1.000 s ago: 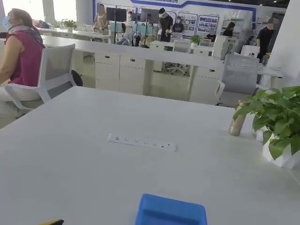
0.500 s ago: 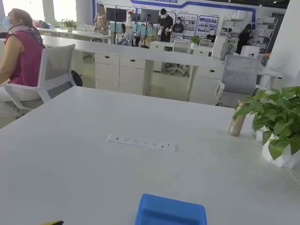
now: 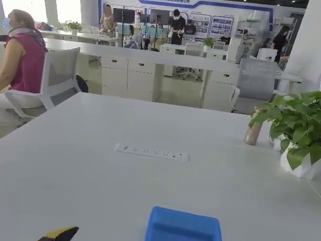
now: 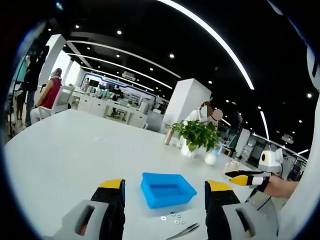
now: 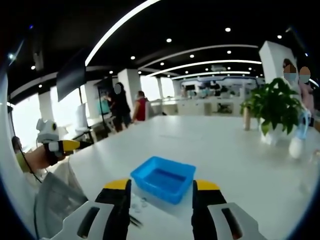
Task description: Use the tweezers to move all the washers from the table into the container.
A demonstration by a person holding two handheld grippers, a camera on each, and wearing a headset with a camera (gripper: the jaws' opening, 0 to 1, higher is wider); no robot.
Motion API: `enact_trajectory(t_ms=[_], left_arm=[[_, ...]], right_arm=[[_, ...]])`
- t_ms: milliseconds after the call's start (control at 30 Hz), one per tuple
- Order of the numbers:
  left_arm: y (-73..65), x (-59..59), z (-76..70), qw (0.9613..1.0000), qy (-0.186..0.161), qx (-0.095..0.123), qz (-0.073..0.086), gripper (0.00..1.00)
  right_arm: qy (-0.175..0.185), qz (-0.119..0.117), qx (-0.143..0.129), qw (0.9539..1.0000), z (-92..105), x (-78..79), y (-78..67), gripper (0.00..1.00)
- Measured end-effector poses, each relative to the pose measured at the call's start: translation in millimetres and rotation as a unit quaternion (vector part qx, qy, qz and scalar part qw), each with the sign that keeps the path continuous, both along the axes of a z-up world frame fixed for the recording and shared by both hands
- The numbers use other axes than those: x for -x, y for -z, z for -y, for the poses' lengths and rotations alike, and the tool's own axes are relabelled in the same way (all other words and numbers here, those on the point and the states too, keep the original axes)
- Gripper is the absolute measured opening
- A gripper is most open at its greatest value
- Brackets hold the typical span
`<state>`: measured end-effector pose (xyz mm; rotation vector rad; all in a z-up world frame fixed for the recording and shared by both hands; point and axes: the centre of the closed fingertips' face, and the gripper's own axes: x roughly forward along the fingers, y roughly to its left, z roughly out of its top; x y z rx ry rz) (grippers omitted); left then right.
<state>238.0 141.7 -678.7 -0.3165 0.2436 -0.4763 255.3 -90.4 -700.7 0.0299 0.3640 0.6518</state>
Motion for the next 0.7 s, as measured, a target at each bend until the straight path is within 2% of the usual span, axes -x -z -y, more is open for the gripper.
enact_trajectory(t_ms=[100, 167, 200, 267, 300, 333, 367, 433, 500, 533, 567, 600, 633, 667, 700], left_arm=[[4.3, -4.6, 5.9, 1.0000, 0.007, 0.002, -0.006, 0.51], [7.5, -3.5, 18.3, 0.9992, 0.039, 0.003, -0.009, 0.47], [10.4, -3.5, 22.8, 0.9987, 0.050, -0.004, -0.010, 0.46], [14.8, -1.0, 28.7, 0.9974, 0.069, -0.014, -0.015, 0.44], [19.8, 1.9, 33.0, 0.9958, 0.086, -0.022, -0.022, 0.43], [23.8, 4.6, 35.8, 0.9942, 0.100, -0.027, -0.030, 0.41], [30.5, 9.0, 38.2, 0.9908, 0.121, -0.041, -0.044, 0.40], [39.2, 15.0, 39.8, 0.9851, 0.147, -0.072, -0.054, 0.37], [47.8, 20.6, 40.3, 0.9802, 0.163, -0.087, -0.071, 0.35], [51.8, 20.0, 38.2, 0.9801, 0.157, -0.091, -0.080, 0.33], [58.6, 19.3, 34.1, 0.9803, 0.143, -0.095, -0.098, 0.31], [59.6, 18.9, 35.5, 0.9801, 0.146, -0.095, -0.096, 0.31], [63.4, 20.9, 36.0, 0.9784, 0.149, -0.094, -0.107, 0.31], [65.1, 20.9, 36.0, 0.9779, 0.150, -0.096, -0.110, 0.31], [66.4, 22.0, 36.6, 0.9766, 0.154, -0.099, -0.113, 0.30]], right_arm=[[-0.011, 0.002, -0.004, 0.9999, -6.1, 1.4, 1.1, 0.41], [-0.028, 0.003, -0.022, 0.9994, -17.1, 3.4, 0.3, 0.31], [-0.037, 0.005, -0.046, 0.9982, -26.0, 4.1, -3.4, 0.28], [-0.045, -0.004, -0.071, 0.9964, -35.6, 5.8, -4.7, 0.27], [-0.052, -0.005, -0.068, 0.9963, -40.0, 6.4, -2.6, 0.27], [-0.065, -0.004, -0.056, 0.9963, -45.4, 8.5, 0.7, 0.26], [-0.073, -0.006, -0.047, 0.9962, -48.6, 10.6, 4.2, 0.26], [-0.094, -0.015, -0.034, 0.9949, -56.7, 16.7, 11.4, 0.24], [-0.123, -0.026, -0.025, 0.9917, -65.4, 24.7, 17.8, 0.23], [-0.135, -0.030, -0.020, 0.9902, -68.4, 27.5, 20.4, 0.22], [-0.152, -0.035, -0.008, 0.9878, -72.9, 31.4, 25.3, 0.21], [-0.165, -0.038, 0.004, 0.9856, -75.5, 34.3, 29.2, 0.20], [-0.185, -0.038, 0.025, 0.9816, -79.8, 38.1, 34.1, 0.19], [-0.204, -0.036, 0.047, 0.9771, -82.0, 41.1, 38.1, 0.18], [-0.229, -0.030, 0.077, 0.9700, -85.7, 44.2, 42.9, 0.18]])
